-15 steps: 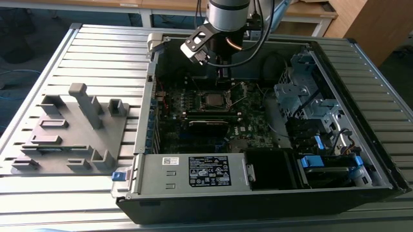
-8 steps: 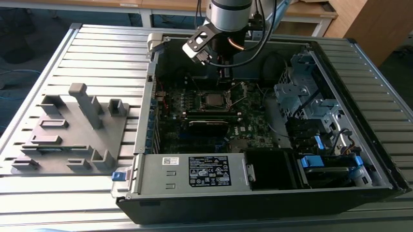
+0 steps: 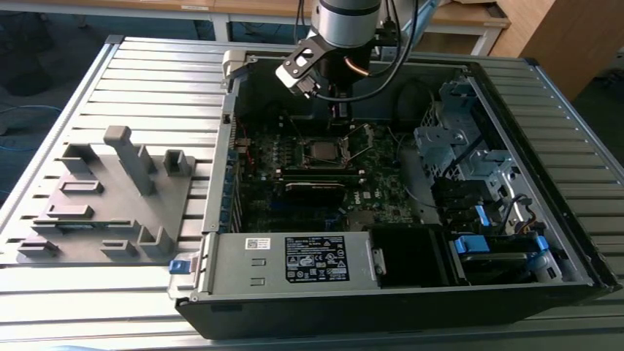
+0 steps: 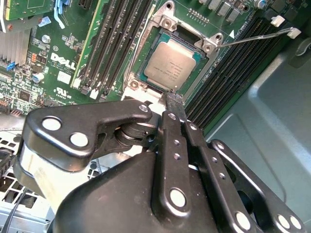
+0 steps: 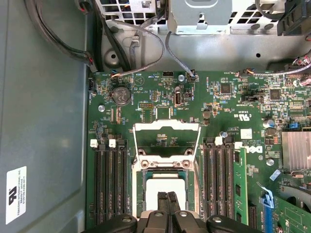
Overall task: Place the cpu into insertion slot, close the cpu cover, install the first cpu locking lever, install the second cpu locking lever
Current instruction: 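Close the cpu cover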
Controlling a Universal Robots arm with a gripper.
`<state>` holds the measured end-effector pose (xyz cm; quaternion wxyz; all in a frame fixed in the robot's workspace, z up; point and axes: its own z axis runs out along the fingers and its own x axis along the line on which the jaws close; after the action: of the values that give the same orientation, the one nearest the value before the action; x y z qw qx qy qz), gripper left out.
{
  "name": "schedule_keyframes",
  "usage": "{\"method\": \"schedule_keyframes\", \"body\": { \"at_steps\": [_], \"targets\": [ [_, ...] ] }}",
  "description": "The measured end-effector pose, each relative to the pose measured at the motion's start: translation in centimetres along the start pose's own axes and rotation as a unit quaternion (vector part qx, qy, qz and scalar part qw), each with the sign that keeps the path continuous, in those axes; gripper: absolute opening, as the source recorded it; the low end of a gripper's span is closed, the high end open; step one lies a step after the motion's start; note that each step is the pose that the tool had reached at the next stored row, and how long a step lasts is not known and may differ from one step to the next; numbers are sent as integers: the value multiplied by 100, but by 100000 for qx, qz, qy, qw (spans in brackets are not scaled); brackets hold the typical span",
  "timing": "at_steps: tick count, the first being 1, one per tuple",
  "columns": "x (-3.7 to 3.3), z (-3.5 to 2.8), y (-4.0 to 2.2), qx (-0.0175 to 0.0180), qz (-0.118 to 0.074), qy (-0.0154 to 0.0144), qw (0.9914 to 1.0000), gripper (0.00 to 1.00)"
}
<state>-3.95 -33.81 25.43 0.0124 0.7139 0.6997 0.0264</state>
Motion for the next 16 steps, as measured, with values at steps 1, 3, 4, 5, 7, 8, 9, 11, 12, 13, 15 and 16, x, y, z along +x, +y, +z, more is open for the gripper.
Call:
{"method": "schedule_keyframes", "body": {
  "at_steps": [1, 3, 4, 5, 7, 8, 9, 11, 12, 13, 15, 16],
  "targets": [
    [0, 0, 2, -1, -3, -1, 100000, 11],
    [1, 1, 15, 0, -6, 0, 100000, 11],
    [1, 2, 28, 2, 0, -4, 100000, 11],
    [1, 3, 47, 4, -2, -7, 100000, 11],
    [2, 6, 88, 0, -2, 0, 100000, 11],
    [2, 7, 109, -2, -3, 0, 100000, 11],
    [3, 8, 133, 2, -2, -4, 100000, 11],
    [4, 12, 184, -1, 2, 1, 100000, 11],
    [4, 14, 211, 0, 3, 3, 100000, 11],
    [4, 15, 235, 0, -3, 0, 100000, 11],
    [5, 16, 251, 0, -2, -2, 100000, 11],
    [5, 16, 251, 0, 4, -1, 100000, 11]
  ]
}}
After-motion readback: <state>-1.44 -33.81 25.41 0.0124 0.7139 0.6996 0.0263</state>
